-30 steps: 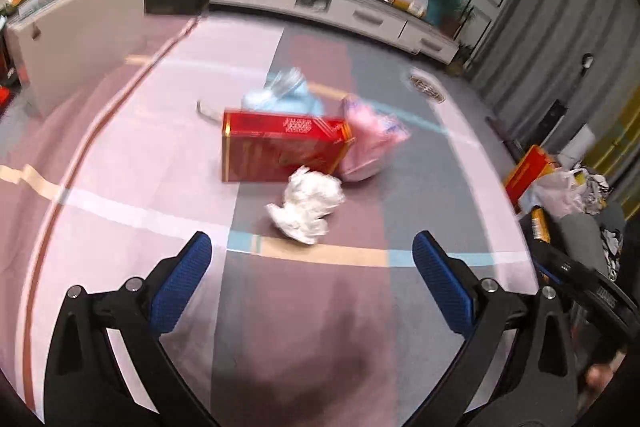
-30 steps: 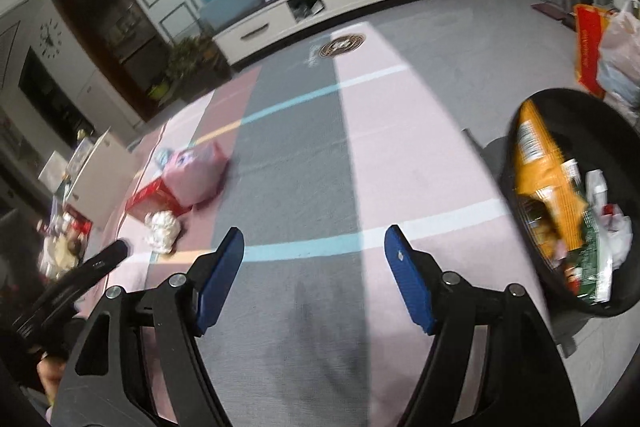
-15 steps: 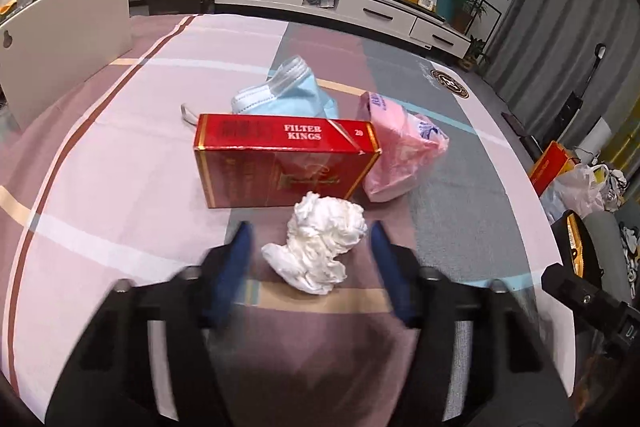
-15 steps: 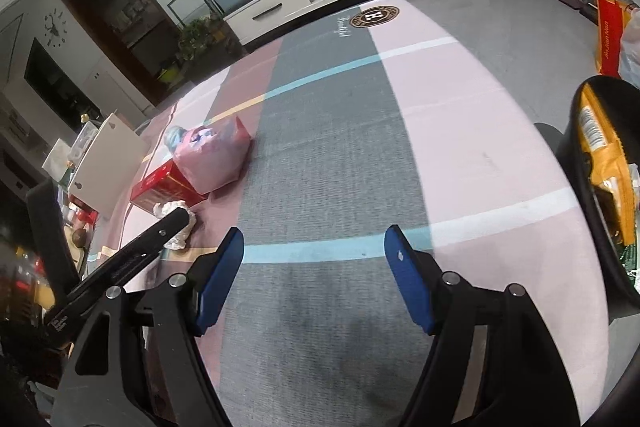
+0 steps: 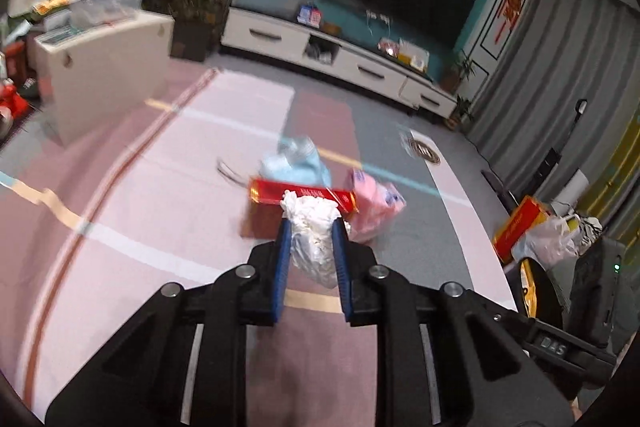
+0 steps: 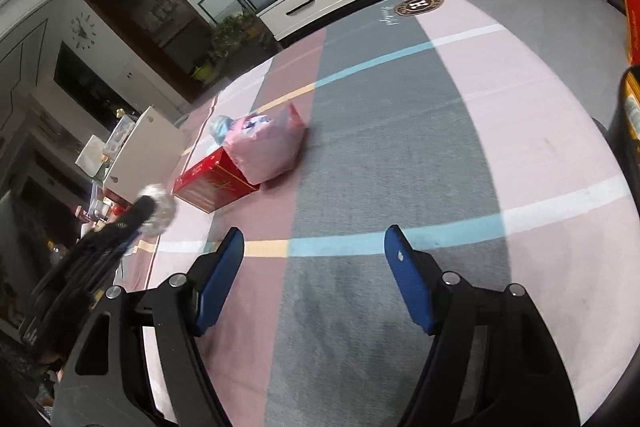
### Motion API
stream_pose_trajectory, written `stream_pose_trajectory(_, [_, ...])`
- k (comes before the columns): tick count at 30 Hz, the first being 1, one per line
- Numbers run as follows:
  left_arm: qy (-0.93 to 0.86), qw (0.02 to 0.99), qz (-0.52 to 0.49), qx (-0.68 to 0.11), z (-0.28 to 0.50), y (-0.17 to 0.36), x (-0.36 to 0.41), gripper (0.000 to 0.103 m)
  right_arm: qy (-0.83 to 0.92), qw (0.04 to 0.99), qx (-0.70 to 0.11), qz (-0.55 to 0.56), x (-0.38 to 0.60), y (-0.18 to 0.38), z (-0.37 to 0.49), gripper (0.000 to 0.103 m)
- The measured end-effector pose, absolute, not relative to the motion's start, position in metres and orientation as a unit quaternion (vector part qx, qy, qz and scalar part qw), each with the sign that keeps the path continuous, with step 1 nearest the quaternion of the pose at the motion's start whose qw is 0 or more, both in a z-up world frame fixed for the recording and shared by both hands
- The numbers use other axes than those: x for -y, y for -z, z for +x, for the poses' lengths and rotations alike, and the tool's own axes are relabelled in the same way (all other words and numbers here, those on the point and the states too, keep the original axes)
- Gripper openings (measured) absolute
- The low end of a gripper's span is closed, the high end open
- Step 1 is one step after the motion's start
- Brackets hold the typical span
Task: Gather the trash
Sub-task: 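Grasp the white tissue with the left tool while the right tool grasps the pink bag, then lift the tissue and pink bag and carry both toward the black bin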
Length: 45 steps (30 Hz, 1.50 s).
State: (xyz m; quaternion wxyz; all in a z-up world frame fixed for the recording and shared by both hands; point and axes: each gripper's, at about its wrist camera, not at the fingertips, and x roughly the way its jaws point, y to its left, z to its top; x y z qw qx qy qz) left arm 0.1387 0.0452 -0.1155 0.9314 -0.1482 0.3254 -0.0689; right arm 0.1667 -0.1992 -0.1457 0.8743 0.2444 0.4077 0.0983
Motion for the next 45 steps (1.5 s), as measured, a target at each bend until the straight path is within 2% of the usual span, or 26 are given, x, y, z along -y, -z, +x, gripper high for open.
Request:
stream_pose_trajectory(5, [0.037, 0.943, -0.125, -0.307, 0.141, 0.107, -0.057, 0.024, -0.103, 0.874, -0.409, 0.242, 0.177, 0.138, 0.19, 0.072])
stream_pose_trajectory(11, [0.046, 0.934, -0.162, -0.315, 0.147, 0.109, -0.076, 0.024, -0.091, 0.868, -0.404, 0.273, 0.161, 0.127, 0.233, 0.072])
stream_pose_trajectory(17, [0.051, 0.929, -0.187, -0.317, 0.149, 0.109, -0.088, 0.025, -0.074, 0.842, -0.427, 0.321, 0.157, 0.141, 0.273, 0.071])
stream_pose_trajectory(18, [0.053, 0.928, -0.19, -0.317, 0.149, 0.109, -0.088, 0.025, -0.072, 0.839, -0.432, 0.323, 0.155, 0.144, 0.277, 0.066])
stream_pose_trajectory(19, [0.055, 0.927, -0.192, -0.317, 0.149, 0.109, -0.089, 0.025, -0.074, 0.836, -0.435, 0.325, 0.154, 0.147, 0.279, 0.053])
stream_pose_trajectory(20, [0.056, 0.927, -0.192, -0.317, 0.149, 0.109, -0.089, 0.025, -0.076, 0.832, -0.441, 0.329, 0.152, 0.15, 0.281, 0.046])
stream_pose_trajectory(21, [0.058, 0.927, -0.193, -0.317, 0.148, 0.109, -0.088, 0.025, -0.076, 0.83, -0.443, 0.331, 0.151, 0.152, 0.282, 0.044])
stream_pose_trajectory(30, [0.081, 0.925, -0.189, -0.319, 0.144, 0.108, -0.073, 0.025, -0.063, 0.835, -0.433, 0.332, 0.164, 0.147, 0.258, 0.035])
stream_pose_trajectory(45, [0.139, 0.921, -0.146, -0.334, 0.133, 0.113, -0.019, 0.025, -0.078, 0.873, -0.373, 0.304, 0.216, 0.121, 0.159, 0.025])
